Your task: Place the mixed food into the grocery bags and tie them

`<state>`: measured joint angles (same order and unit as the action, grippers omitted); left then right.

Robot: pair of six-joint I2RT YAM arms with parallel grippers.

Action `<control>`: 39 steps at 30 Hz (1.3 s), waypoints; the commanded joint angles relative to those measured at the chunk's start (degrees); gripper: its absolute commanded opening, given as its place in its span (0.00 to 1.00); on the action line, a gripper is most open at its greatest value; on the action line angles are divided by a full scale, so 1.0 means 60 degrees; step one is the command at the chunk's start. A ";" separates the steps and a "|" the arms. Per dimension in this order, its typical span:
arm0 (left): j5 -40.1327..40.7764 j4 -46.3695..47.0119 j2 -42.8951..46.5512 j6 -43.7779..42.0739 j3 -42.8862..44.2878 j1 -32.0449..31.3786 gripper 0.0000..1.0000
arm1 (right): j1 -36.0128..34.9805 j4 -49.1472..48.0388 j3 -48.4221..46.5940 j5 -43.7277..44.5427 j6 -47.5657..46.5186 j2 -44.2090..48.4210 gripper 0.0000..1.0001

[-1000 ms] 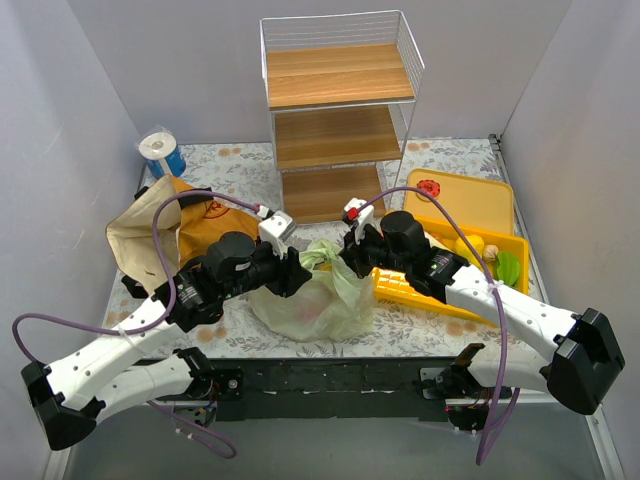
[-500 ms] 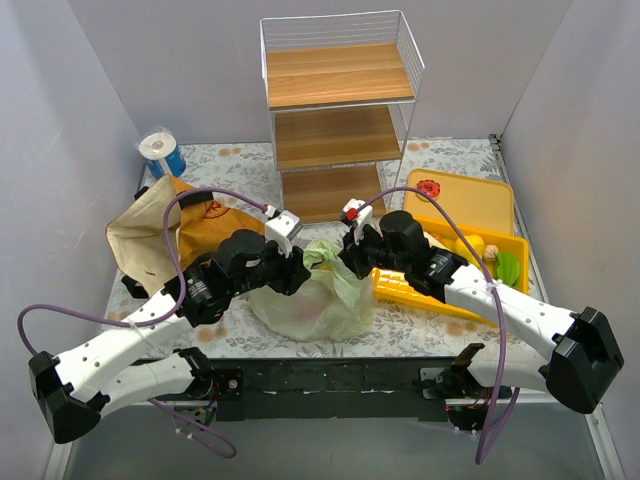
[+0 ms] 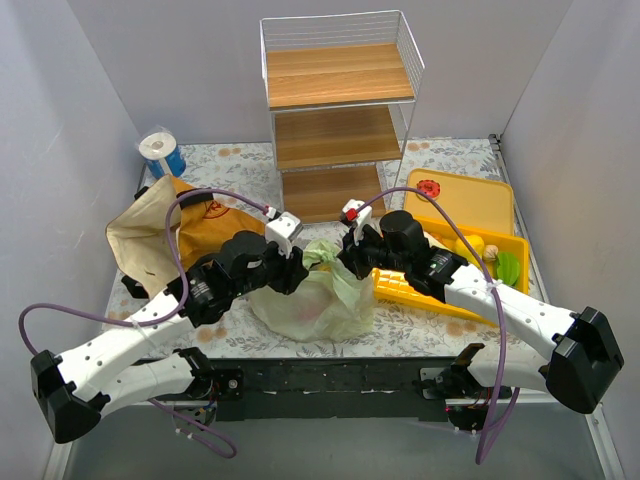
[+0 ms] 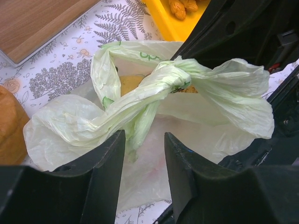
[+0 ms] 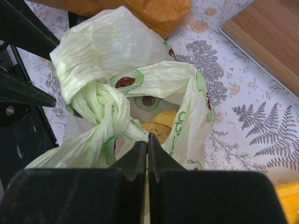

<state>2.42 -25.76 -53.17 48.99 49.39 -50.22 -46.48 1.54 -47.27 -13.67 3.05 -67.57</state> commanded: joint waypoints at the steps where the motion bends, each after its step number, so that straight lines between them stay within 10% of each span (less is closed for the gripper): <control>1: 0.0037 0.0323 -0.0001 -0.0109 -0.0306 0.0034 0.37 | 0.0041 -0.0506 -0.0457 -0.0138 0.0078 0.0012 0.01; 15: 0.0564 0.0953 -0.0250 -0.0036 -0.0687 0.0034 0.00 | 0.0041 -0.0520 -0.0384 -0.0139 0.0107 0.0085 0.01; 39: 0.1296 0.1173 0.0964 0.0462 -0.1375 0.0034 0.00 | 0.0729 0.0900 0.0038 0.7860 -0.0260 0.2135 0.01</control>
<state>6.79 -17.30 -49.89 50.57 43.46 -50.22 -45.56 7.07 -50.17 22.92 1.30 -57.10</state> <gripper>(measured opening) 0.018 0.028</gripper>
